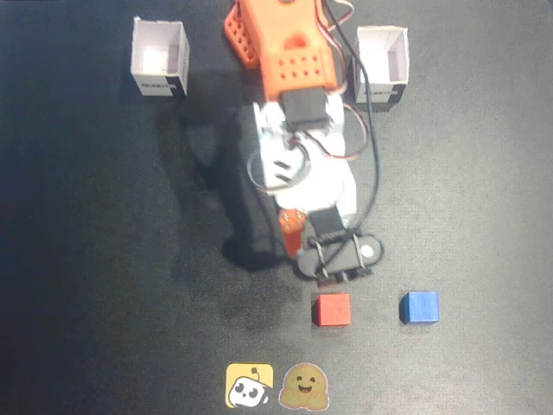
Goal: Put the red cube in the right box and the blue cube in the left box.
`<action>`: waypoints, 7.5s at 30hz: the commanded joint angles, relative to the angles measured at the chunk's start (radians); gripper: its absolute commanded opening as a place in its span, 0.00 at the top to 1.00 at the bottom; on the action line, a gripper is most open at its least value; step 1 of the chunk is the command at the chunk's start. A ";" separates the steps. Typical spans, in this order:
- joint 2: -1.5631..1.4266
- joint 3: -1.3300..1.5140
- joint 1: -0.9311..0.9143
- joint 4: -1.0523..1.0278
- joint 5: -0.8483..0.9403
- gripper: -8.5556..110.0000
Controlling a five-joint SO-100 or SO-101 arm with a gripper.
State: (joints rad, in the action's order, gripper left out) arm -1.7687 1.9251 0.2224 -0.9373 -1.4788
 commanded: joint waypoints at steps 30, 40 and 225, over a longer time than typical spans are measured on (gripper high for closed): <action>0.565 -0.514 0.075 0.014 -0.120 0.74; 0.624 -0.528 0.064 0.015 -0.123 0.74; -1.104 0.566 -0.456 -0.373 -0.012 0.93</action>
State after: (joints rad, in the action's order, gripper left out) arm -2.8823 2.5387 -0.2961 -1.3361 -1.4987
